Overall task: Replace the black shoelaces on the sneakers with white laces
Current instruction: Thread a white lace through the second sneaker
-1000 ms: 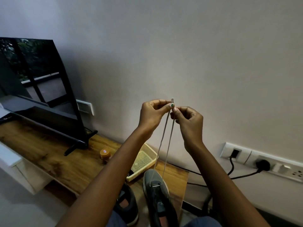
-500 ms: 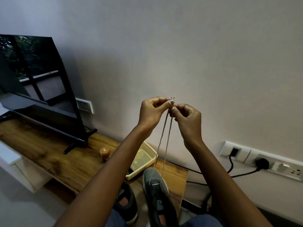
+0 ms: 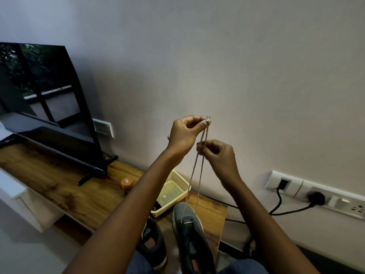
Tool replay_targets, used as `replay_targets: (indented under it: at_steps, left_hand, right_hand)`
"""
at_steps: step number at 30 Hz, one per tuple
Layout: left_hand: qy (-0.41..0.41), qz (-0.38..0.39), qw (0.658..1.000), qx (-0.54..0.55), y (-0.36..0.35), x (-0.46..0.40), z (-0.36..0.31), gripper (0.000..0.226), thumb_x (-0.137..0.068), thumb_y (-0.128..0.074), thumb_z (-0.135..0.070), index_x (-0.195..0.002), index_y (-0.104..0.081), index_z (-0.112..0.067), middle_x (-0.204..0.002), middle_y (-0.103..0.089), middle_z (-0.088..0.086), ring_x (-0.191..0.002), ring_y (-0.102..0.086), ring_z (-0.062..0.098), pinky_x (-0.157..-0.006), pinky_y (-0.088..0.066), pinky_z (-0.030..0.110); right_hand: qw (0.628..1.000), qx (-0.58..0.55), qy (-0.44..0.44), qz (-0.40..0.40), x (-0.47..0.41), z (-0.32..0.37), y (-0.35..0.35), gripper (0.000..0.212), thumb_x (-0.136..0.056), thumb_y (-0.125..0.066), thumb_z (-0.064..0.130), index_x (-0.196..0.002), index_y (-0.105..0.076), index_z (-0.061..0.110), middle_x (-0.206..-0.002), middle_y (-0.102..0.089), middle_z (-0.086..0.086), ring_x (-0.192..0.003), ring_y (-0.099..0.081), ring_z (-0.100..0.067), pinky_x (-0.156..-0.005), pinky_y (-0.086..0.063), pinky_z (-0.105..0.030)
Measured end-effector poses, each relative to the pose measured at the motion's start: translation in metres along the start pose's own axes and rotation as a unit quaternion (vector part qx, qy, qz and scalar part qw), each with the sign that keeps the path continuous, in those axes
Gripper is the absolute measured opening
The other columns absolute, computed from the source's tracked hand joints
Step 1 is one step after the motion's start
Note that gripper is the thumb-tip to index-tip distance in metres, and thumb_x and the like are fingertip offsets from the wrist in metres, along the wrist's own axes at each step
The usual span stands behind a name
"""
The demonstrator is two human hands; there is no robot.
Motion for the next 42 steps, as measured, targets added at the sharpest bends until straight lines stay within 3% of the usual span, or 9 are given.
replay_targets:
  at_steps: [4, 8, 10, 13, 18, 20, 28, 38, 42]
  left_hand:
    - [0.009, -0.013, 1.0, 0.001, 0.004, -0.002, 0.001, 0.006, -0.086, -0.07, -0.024, -0.092, -0.07, -0.023, -0.097, -0.072, -0.006, -0.099, -0.066, 0.008, -0.099, -0.049, 0.035]
    - [0.011, -0.018, 1.0, 0.013, 0.004, -0.005, 0.003, 0.003, -0.085, -0.071, -0.022, -0.087, -0.069, -0.025, -0.094, -0.072, -0.006, -0.097, -0.067, 0.009, -0.099, -0.049, 0.035]
    - [0.009, -0.013, 1.0, 0.021, 0.003, -0.006, 0.004, 0.004, -0.086, -0.07, -0.019, -0.09, -0.069, -0.021, -0.094, -0.071, -0.004, -0.096, -0.066, 0.01, -0.094, -0.05, 0.029]
    - [0.008, -0.017, 1.0, 0.015, 0.003, -0.008, 0.005, 0.008, -0.086, -0.07, -0.021, -0.094, -0.07, -0.018, -0.096, -0.072, -0.002, -0.099, -0.067, 0.012, -0.094, -0.05, 0.028]
    - [0.006, -0.023, 1.0, 0.02, 0.002, -0.008, 0.008, 0.02, -0.087, -0.069, -0.018, -0.105, -0.069, -0.009, -0.101, -0.071, 0.001, -0.098, -0.066, 0.01, -0.089, -0.051, 0.021]
    - [0.003, -0.027, 0.999, 0.017, 0.002, -0.008, 0.007, 0.025, -0.088, -0.067, -0.019, -0.109, -0.068, -0.006, -0.103, -0.071, 0.002, -0.098, -0.066, 0.008, -0.087, -0.052, 0.018]
    - [-0.002, -0.03, 1.0, -0.003, -0.006, -0.011, 0.002, 0.007, -0.085, -0.071, -0.026, -0.092, -0.071, -0.025, -0.097, -0.073, -0.005, -0.1, -0.067, 0.011, -0.103, -0.044, 0.049]
    - [-0.015, -0.015, 1.0, -0.021, -0.009, -0.008, 0.002, 0.007, -0.068, -0.068, -0.053, -0.076, -0.07, -0.052, -0.09, -0.073, -0.017, -0.099, -0.067, 0.01, -0.104, -0.037, 0.055]
    - [-0.025, 0.003, 0.999, -0.022, -0.007, -0.009, -0.001, 0.003, -0.075, -0.07, -0.047, -0.078, -0.071, -0.049, -0.09, -0.073, -0.016, -0.1, -0.067, 0.011, -0.104, -0.035, 0.058]
  right_hand:
    - [0.992, 0.073, -0.075, 0.068, 0.029, -0.064, -0.024, 0.014, -0.091, -0.063, 0.015, -0.103, -0.068, 0.017, -0.097, -0.068, 0.008, -0.088, -0.063, -0.002, -0.079, -0.052, -0.019]
    - [0.95, 0.305, -0.043, -0.051, 0.09, -0.119, -0.027, 0.018, -0.087, -0.062, 0.013, -0.105, -0.064, 0.012, -0.102, -0.06, -0.002, -0.089, -0.06, -0.02, -0.073, -0.047, -0.028]
    - [0.925, 0.378, -0.006, 0.049, 0.121, -0.136, -0.057, 0.022, -0.085, -0.056, 0.022, -0.103, -0.064, 0.013, -0.101, -0.06, -0.004, -0.09, -0.061, -0.025, -0.075, -0.047, -0.034]
    - [0.859, 0.421, -0.087, 0.278, 0.162, -0.18, -0.096, 0.052, -0.1, -0.034, 0.04, -0.144, -0.038, 0.014, -0.148, -0.037, -0.005, -0.138, -0.032, -0.024, -0.111, -0.024, -0.038]
    - [0.811, 0.488, -0.09, 0.309, 0.166, -0.202, -0.112, 0.092, -0.084, 0.0, 0.067, -0.152, -0.023, 0.009, -0.159, -0.008, -0.003, -0.147, -0.017, -0.018, -0.115, -0.017, -0.053]
    - [0.768, 0.493, -0.149, 0.382, 0.173, -0.218, -0.115, 0.09, -0.087, -0.013, 0.068, -0.154, -0.001, 0.009, -0.162, 0.006, -0.007, -0.149, 0.002, -0.02, -0.116, -0.003, -0.054]
    - [0.711, 0.513, -0.228, 0.424, 0.167, -0.228, -0.109, 0.09, -0.093, -0.034, 0.064, -0.153, 0.005, 0.01, -0.161, 0.012, -0.006, -0.149, 0.005, -0.024, -0.113, -0.018, -0.053]
    - [0.732, 0.495, -0.257, 0.392, 0.164, -0.226, -0.1, 0.091, -0.092, -0.034, 0.065, -0.153, 0.004, 0.009, -0.162, 0.007, -0.008, -0.149, 0.002, -0.026, -0.116, -0.014, -0.048]
    - [0.824, 0.45, -0.218, 0.266, 0.144, -0.191, -0.084, 0.059, -0.096, -0.036, 0.053, -0.14, -0.043, 0.015, -0.144, -0.046, -0.008, -0.13, -0.044, -0.024, -0.106, -0.035, -0.037]
Point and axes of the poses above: each hand's wrist, its own x-axis away from the middle knuckle, its own y-axis out of the back of the hand, z = x × y, the point moved 9 cm from there along -x, towards the middle knuckle
